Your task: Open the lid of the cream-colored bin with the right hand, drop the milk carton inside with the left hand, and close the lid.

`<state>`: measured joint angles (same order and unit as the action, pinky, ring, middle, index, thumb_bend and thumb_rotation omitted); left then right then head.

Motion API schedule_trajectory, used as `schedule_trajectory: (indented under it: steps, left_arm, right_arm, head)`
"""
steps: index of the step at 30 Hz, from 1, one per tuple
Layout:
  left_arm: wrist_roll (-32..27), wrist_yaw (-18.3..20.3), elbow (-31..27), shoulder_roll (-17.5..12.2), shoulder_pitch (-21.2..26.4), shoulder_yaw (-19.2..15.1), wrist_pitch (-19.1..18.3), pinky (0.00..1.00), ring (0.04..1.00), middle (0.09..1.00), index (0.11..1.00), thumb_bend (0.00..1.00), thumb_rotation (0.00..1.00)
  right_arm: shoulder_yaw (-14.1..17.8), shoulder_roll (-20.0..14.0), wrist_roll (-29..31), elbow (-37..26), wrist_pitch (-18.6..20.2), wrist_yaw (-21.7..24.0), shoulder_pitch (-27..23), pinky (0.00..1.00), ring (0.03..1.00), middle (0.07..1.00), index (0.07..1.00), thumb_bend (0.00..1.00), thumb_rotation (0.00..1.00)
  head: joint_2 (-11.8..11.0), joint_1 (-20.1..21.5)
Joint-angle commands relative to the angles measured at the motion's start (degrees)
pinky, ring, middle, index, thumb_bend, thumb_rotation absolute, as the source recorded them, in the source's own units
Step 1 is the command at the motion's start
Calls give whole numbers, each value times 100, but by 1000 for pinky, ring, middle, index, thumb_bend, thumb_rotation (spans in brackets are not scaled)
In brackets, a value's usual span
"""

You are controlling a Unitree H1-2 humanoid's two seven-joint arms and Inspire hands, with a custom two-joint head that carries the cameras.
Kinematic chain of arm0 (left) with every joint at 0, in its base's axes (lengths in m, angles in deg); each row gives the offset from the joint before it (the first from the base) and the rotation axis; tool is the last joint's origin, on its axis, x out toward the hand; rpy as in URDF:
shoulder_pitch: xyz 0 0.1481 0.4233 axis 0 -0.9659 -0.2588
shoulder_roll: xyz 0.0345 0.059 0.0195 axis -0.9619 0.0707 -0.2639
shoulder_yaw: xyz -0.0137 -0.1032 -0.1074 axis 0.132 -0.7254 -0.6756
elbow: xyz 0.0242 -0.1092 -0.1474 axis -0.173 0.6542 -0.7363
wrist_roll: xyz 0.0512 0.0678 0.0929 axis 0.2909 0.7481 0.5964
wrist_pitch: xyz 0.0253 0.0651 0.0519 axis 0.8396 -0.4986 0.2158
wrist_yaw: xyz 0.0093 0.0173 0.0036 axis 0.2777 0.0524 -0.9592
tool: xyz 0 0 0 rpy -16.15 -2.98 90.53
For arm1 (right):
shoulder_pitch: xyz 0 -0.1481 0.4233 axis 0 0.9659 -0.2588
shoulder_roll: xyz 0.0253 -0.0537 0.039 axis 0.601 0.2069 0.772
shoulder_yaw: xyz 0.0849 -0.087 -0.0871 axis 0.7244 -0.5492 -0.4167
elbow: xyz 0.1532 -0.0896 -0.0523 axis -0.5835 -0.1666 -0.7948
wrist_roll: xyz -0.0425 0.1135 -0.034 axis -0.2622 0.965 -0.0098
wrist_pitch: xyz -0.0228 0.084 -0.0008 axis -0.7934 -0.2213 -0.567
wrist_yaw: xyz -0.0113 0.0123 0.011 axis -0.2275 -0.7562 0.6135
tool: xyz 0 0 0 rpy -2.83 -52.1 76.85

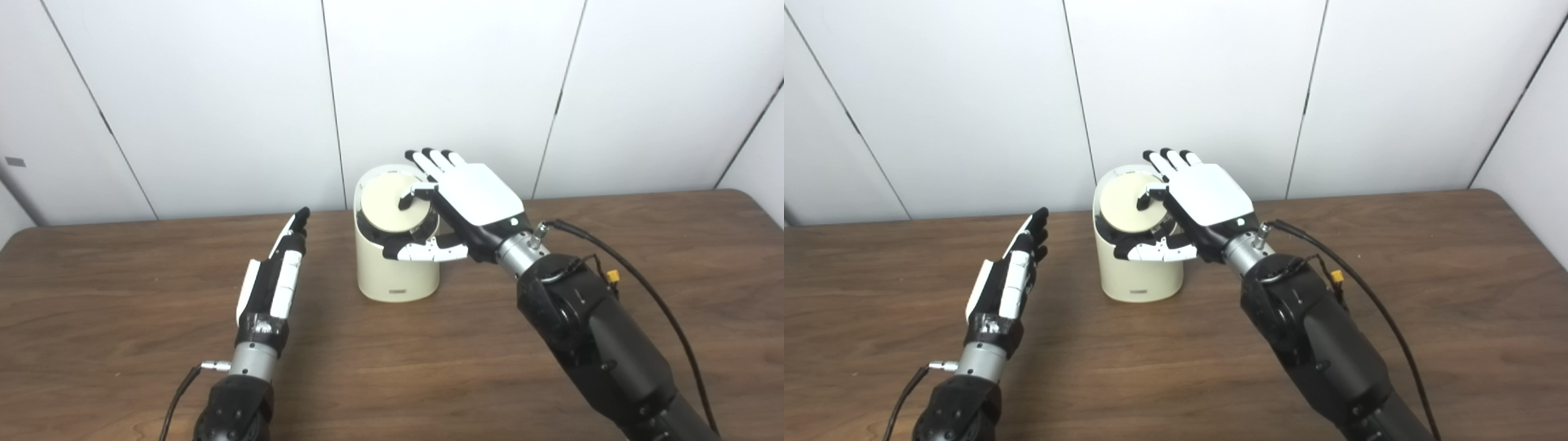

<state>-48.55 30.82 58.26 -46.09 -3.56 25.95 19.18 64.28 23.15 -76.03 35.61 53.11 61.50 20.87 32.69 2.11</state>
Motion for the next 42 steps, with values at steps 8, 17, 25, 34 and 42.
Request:
schedule_trajectory:
  steps: [8,17,25,34,42]
  left_arm:
    - [50,-54,-281,31,183,27,23,1000,1000,1000,995,747,1000]
    - [34,-70,-245,47,187,21,10,1000,1000,1000,1000,749,1000]
    - [26,-46,-254,21,206,27,-27,1000,1000,1000,1000,762,1000]
    - [47,-63,-254,47,222,53,-18,1000,1000,1000,1000,760,1000]
    - [58,-79,-245,42,241,41,-13,1000,1000,1000,1000,775,1000]
  right_arm:
    - [-80,0,-111,-104,-213,42,57,1000,1000,987,655,558,906]
    - [-237,-26,-418,13,-345,88,90,1000,1000,982,681,558,914]
    - [-414,4,-683,241,-418,92,-21,1000,1000,983,674,558,936]
    - [-734,-69,-1027,646,-436,466,-277,1000,1000,981,627,572,998]
    - [-795,-91,-1062,675,-346,863,-263,1000,1000,960,586,600,1000]
  head:
    - [50,-23]
    - [109,-37]
    - [157,-40]
    - [179,-67]
    - [163,-87]
